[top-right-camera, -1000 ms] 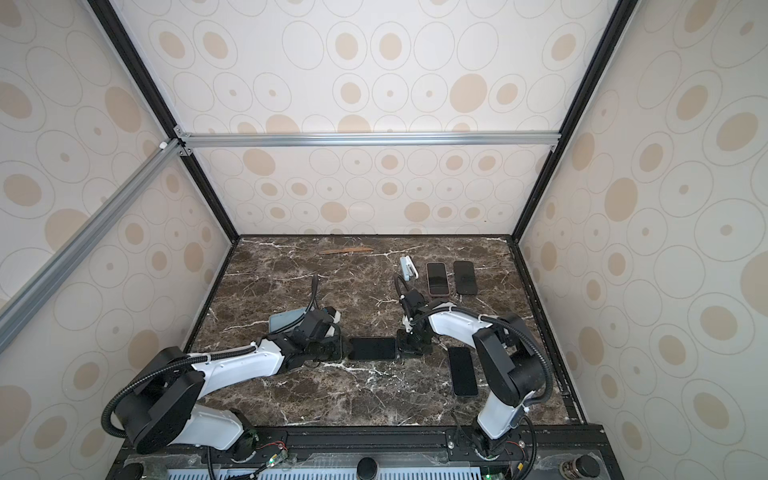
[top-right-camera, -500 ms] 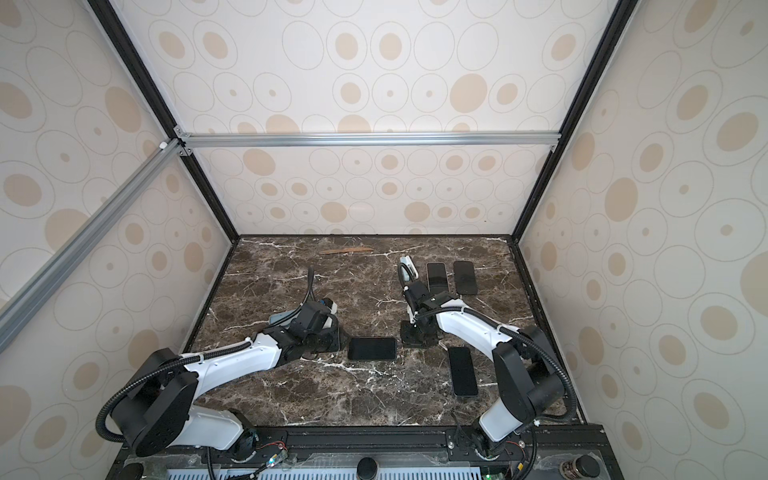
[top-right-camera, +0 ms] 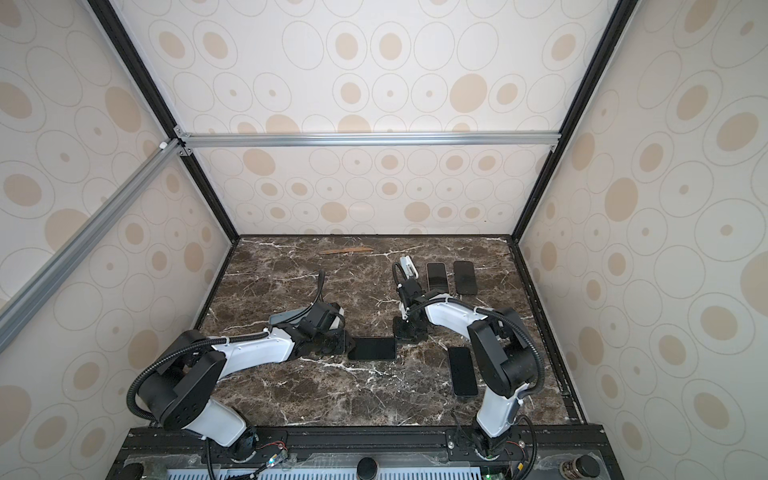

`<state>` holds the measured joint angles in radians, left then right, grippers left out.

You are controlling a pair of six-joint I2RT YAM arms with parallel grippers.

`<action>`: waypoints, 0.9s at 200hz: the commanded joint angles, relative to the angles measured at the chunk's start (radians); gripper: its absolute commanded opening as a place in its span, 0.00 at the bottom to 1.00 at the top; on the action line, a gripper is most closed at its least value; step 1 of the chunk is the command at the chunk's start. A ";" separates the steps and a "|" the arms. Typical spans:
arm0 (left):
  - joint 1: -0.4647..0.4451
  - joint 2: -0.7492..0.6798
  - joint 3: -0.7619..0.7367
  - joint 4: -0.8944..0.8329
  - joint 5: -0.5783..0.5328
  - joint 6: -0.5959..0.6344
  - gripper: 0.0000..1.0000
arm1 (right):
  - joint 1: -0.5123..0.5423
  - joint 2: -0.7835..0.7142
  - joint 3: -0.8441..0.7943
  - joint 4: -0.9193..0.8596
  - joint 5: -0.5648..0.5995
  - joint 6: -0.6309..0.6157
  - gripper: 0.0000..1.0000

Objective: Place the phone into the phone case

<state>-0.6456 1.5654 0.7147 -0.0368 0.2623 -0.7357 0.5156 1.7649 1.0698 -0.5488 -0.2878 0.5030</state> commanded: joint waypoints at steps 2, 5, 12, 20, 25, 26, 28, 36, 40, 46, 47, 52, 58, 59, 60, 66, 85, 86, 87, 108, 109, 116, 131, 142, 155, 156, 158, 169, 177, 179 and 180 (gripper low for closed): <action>0.007 0.011 0.004 0.030 0.008 0.006 0.34 | -0.010 0.033 0.026 0.019 -0.032 -0.016 0.22; 0.008 0.012 0.003 0.031 0.011 0.007 0.34 | -0.011 0.036 0.026 0.018 -0.032 -0.016 0.21; 0.007 0.017 0.003 0.031 0.013 0.006 0.34 | -0.012 0.043 0.024 0.018 -0.034 -0.016 0.21; 0.007 0.021 0.002 0.034 0.015 0.006 0.33 | -0.012 0.046 0.023 0.020 -0.037 -0.017 0.21; 0.007 0.023 0.000 0.035 0.016 0.006 0.33 | -0.014 0.047 0.020 0.021 -0.039 -0.017 0.21; 0.007 0.023 -0.001 0.035 0.016 0.006 0.33 | -0.014 0.047 0.020 0.021 -0.039 -0.018 0.21; 0.007 0.024 0.000 0.035 0.017 0.006 0.33 | -0.014 0.049 0.018 0.021 -0.040 -0.017 0.20; 0.008 0.027 -0.002 0.037 0.018 0.006 0.32 | -0.014 0.052 0.017 0.017 -0.042 -0.017 0.19; 0.008 0.028 -0.003 0.037 0.020 0.006 0.32 | -0.014 0.055 0.016 0.014 -0.044 -0.017 0.19; 0.008 0.031 -0.005 0.037 0.023 0.006 0.31 | -0.014 0.058 0.014 0.008 -0.048 -0.018 0.18; 0.008 0.031 -0.006 0.037 0.022 0.006 0.31 | -0.014 0.058 0.014 0.007 -0.048 -0.019 0.18; 0.008 0.031 -0.007 0.037 0.024 0.005 0.30 | -0.015 0.060 0.011 0.004 -0.050 -0.019 0.18; 0.008 0.031 -0.010 0.039 0.027 0.001 0.30 | -0.014 0.061 0.009 -0.003 -0.052 -0.018 0.17; 0.007 0.031 -0.010 0.039 0.028 0.001 0.29 | -0.015 0.062 0.009 -0.004 -0.052 -0.018 0.17; 0.007 0.031 -0.011 0.040 0.029 0.001 0.29 | -0.015 0.062 0.009 -0.004 -0.052 -0.019 0.17; 0.007 0.031 -0.016 0.045 0.031 -0.002 0.29 | -0.015 0.063 0.003 -0.013 -0.052 -0.017 0.17; 0.007 0.027 -0.031 0.060 0.035 -0.011 0.27 | -0.013 0.071 0.004 -0.055 -0.034 -0.017 0.17; 0.007 0.027 -0.031 0.060 0.034 -0.011 0.27 | -0.014 0.072 0.004 -0.057 -0.033 -0.017 0.17; 0.007 0.027 -0.032 0.060 0.034 -0.011 0.27 | -0.015 0.072 0.004 -0.059 -0.032 -0.019 0.17; 0.009 0.036 -0.038 0.063 0.044 -0.014 0.27 | -0.013 0.088 0.003 -0.086 -0.016 -0.025 0.16; 0.008 0.037 -0.039 0.064 0.043 -0.015 0.27 | -0.014 0.088 0.003 -0.088 -0.015 -0.026 0.16; 0.006 0.040 -0.040 0.067 0.048 -0.016 0.26 | -0.014 0.096 0.003 -0.093 -0.009 -0.030 0.14; 0.007 0.042 -0.045 0.070 0.048 -0.021 0.26 | -0.012 0.113 0.004 -0.102 0.001 -0.038 0.10; 0.007 0.042 -0.046 0.074 0.049 -0.022 0.26 | -0.011 0.125 0.003 -0.102 0.004 -0.043 0.07; 0.007 0.043 -0.046 0.077 0.048 -0.024 0.25 | -0.008 0.139 -0.001 -0.091 0.008 -0.046 0.05; 0.007 0.043 -0.048 0.077 0.048 -0.022 0.26 | -0.008 0.141 -0.001 -0.090 0.007 -0.047 0.05; 0.006 0.044 -0.047 0.077 0.049 -0.022 0.25 | -0.007 0.143 -0.002 -0.087 0.008 -0.047 0.05; 0.008 0.046 -0.048 0.078 0.049 -0.024 0.25 | -0.003 0.156 -0.008 -0.075 0.012 -0.047 0.04; 0.008 0.048 -0.048 0.080 0.050 -0.024 0.25 | 0.001 0.164 -0.012 -0.066 0.016 -0.046 0.04; 0.008 0.050 -0.049 0.080 0.050 -0.024 0.26 | 0.002 0.168 -0.013 -0.066 0.019 -0.046 0.04; 0.008 0.050 -0.049 0.081 0.051 -0.024 0.25 | 0.003 0.169 -0.014 -0.064 0.019 -0.046 0.04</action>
<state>-0.6415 1.5887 0.6777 0.0414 0.3080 -0.7456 0.5018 1.8214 1.1133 -0.5884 -0.3698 0.4671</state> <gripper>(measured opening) 0.255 0.043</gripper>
